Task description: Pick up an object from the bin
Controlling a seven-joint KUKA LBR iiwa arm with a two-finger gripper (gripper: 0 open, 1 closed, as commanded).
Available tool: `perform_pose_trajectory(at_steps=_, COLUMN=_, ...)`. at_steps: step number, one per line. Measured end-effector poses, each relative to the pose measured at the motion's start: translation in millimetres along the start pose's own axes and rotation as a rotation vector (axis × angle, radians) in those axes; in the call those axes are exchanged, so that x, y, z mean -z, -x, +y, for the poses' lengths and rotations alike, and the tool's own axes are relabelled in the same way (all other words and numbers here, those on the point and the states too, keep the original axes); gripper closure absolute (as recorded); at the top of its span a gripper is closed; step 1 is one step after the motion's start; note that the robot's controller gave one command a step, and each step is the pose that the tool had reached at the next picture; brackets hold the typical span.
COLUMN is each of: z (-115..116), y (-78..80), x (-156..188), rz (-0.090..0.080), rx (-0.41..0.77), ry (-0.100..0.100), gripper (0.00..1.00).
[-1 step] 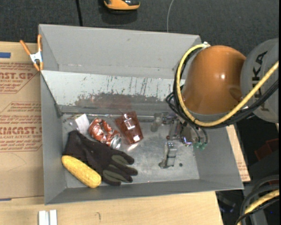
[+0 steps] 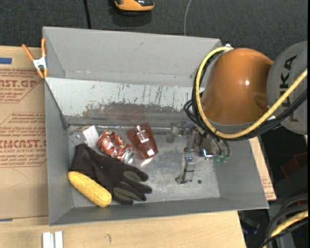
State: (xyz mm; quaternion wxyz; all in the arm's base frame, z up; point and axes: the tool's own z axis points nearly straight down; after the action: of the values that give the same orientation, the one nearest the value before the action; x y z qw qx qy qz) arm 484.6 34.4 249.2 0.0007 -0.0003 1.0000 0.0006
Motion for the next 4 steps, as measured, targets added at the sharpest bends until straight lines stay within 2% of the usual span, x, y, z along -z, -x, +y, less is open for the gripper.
perform_pose_trajectory(at_steps=1, z=37, y=1.2, x=-72, rz=-0.005, rx=0.012, ry=0.001, gripper=0.0)
perform_pose_trajectory(at_steps=2, z=59, y=44.7, x=-91, rz=0.002, rx=-0.215, ry=0.0, gripper=0.0)
perform_pose_trajectory(at_steps=3, z=105, y=6.8, x=-126, rz=0.0, rx=-0.108, ry=-0.001, gripper=0.0)
perform_pose_trajectory(at_steps=4, z=116, y=29.2, x=-179, rz=0.003, rx=-0.3, ry=-0.001, gripper=0.0)
